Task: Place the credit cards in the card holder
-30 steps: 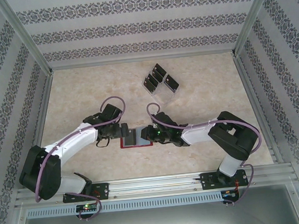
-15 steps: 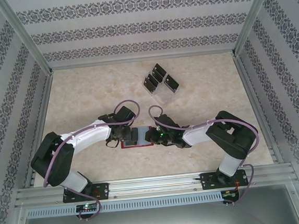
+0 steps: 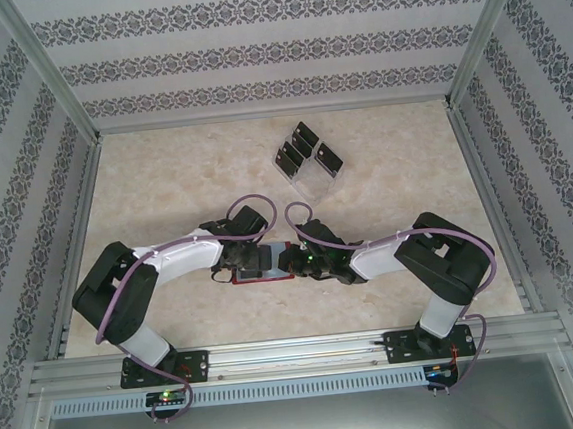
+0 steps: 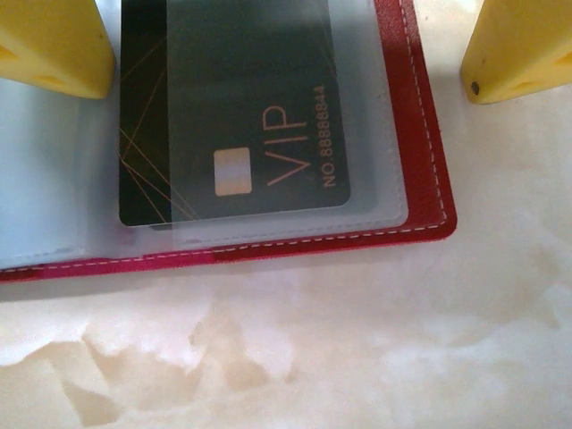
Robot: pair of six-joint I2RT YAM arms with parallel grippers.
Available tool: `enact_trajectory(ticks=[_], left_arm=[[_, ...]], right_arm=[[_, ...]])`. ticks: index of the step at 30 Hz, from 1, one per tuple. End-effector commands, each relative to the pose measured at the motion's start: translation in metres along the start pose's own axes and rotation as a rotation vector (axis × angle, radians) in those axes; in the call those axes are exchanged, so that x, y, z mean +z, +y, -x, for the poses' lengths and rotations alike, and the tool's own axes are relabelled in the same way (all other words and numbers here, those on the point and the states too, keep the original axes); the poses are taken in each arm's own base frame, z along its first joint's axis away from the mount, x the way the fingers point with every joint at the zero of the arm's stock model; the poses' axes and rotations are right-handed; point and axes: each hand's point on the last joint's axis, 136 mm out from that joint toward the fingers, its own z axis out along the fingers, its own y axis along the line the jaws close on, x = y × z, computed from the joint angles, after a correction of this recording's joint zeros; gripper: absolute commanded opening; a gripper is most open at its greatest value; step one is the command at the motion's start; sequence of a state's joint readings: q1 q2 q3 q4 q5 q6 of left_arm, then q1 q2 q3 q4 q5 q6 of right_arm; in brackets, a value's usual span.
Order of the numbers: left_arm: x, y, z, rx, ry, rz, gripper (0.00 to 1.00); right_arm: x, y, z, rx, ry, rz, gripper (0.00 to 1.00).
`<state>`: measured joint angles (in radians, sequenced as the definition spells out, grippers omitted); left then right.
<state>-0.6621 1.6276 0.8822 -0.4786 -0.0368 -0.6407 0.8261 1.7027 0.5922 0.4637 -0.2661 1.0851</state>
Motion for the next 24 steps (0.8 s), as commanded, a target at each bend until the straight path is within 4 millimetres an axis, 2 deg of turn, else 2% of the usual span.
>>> enact_trajectory(ticks=[1,12,24], left_arm=[[-0.001,0.000,0.004,-0.016,-0.026,0.021,1.00],[-0.007,0.019,-0.003,-0.014,-0.035,0.078,1.00],[-0.008,0.033,-0.009,-0.026,-0.032,0.096,1.00]], right_arm=[[-0.001,-0.025,0.000,0.025,-0.015,-0.075,0.12],[0.000,-0.041,0.000,0.060,-0.013,-0.126,0.10],[-0.001,-0.040,0.001,0.065,-0.009,-0.126,0.09]])
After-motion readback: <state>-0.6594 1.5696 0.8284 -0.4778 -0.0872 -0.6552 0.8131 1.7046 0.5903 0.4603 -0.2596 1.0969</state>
